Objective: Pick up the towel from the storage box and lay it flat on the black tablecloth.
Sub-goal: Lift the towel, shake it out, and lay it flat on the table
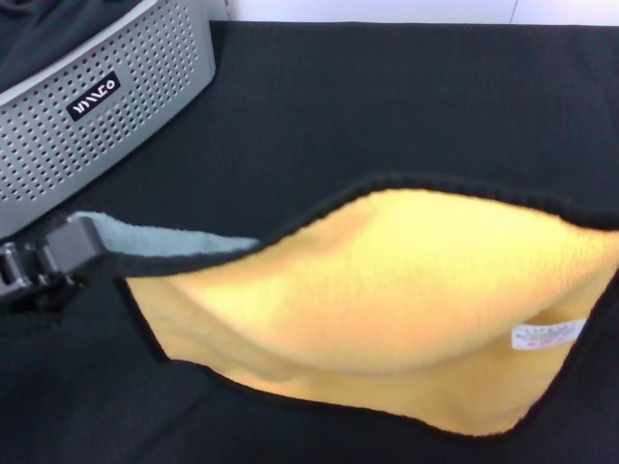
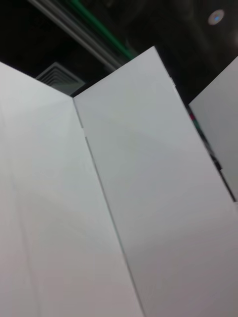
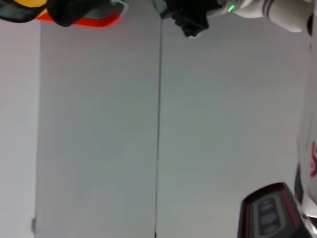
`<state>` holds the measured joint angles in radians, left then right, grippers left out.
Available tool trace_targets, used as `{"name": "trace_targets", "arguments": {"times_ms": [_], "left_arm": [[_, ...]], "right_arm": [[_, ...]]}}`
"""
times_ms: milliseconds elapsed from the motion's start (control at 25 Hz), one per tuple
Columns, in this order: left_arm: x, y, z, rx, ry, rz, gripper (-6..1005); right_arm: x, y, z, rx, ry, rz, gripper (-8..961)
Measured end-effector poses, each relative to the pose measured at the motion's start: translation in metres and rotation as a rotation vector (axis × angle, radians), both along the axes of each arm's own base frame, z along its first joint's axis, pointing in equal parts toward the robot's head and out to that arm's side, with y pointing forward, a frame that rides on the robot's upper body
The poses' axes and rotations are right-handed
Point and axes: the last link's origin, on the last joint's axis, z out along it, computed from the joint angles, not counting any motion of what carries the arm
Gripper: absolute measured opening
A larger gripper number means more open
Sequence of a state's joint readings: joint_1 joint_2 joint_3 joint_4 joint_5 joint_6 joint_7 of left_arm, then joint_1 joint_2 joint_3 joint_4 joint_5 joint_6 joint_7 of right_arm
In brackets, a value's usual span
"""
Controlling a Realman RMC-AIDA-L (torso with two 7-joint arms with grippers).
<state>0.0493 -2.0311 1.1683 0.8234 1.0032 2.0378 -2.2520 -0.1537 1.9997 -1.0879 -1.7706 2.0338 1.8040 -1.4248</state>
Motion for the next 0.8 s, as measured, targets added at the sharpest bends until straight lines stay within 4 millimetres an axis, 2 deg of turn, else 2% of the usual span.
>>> {"name": "trace_targets", "arguments": {"times_ms": [240, 400, 640, 800], "left_arm": [[0.004, -0.003, -0.005, -0.023, -0.011, -0.011, 46], [0.003, -0.009, -0.003, -0.025, -0.022, 0.002, 46], [0.018, -0.016, 0.007, -0.001, -0.04, -0.052, 47], [0.021, -0.018, 0.003, -0.024, -0.052, -0.055, 47]], "right_arm": [[0.004, -0.005, -0.003, -0.043, 0.004, -0.024, 23], [0.002, -0.008, 0.001, -0.078, 0.027, -0.043, 23], [0.0, -0.01, 0.008, -0.102, 0.083, -0.044, 25], [0.003, -0.007, 0.004, -0.165, 0.109, -0.072, 25]]}}
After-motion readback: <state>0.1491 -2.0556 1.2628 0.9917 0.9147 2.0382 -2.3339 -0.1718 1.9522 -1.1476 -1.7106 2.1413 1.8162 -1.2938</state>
